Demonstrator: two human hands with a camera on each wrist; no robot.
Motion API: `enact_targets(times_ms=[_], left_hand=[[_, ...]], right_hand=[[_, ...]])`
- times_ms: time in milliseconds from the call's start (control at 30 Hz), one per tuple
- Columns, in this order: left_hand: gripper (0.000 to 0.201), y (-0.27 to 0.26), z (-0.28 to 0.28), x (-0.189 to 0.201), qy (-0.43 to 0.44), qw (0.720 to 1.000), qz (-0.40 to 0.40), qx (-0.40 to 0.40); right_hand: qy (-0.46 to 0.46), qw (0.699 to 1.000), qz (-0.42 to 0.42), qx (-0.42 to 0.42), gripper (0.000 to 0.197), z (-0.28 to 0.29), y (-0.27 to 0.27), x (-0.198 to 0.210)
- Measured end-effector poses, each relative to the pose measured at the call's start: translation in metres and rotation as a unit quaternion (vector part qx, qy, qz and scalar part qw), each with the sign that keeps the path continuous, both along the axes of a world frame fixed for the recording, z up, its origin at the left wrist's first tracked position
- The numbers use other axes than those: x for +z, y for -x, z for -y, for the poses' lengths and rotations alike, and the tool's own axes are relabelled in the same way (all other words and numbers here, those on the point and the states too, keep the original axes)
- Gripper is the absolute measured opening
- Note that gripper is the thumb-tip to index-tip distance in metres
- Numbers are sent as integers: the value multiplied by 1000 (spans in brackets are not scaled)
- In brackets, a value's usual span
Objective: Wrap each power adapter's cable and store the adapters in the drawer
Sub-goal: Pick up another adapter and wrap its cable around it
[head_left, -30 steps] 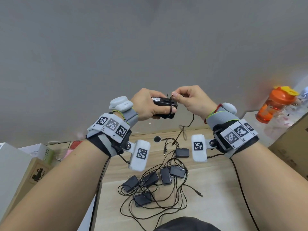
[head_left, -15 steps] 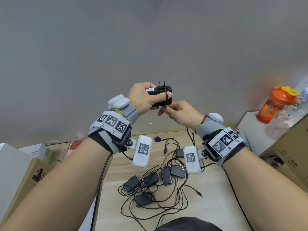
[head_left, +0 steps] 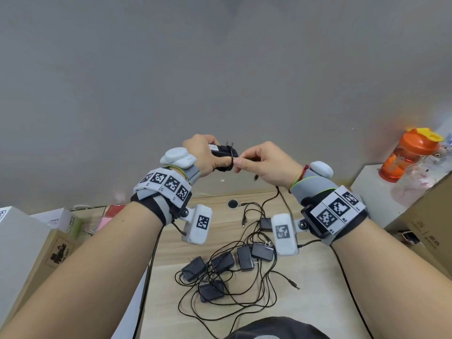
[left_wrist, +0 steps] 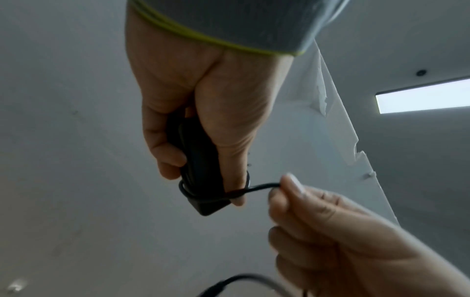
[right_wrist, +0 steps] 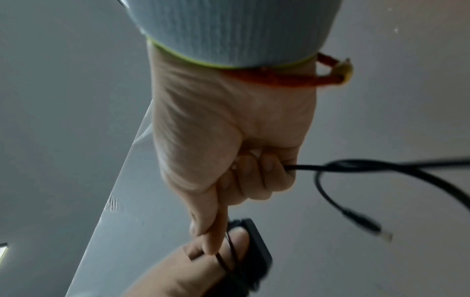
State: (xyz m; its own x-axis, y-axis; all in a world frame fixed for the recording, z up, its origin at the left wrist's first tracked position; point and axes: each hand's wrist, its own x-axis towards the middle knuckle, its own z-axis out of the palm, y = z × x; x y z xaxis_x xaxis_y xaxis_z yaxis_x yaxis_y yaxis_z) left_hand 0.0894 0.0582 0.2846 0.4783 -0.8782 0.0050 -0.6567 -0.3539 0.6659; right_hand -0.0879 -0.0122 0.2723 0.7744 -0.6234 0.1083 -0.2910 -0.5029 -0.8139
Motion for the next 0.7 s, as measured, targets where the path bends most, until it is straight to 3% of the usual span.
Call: enact_targets(times_ms=[400,567,700], left_hand=[[38,18,-10,15,-25,988,-11,-153],[37,22,-8,21,18,980,-93,-176],[31,25,-7,23,75,964,-197,-164]], right_hand=[[23,996,64,-59,24,36,6,14],[19,996,64,-61,28,38,5,6],[30,996,47,-73,53,38,1,-7]])
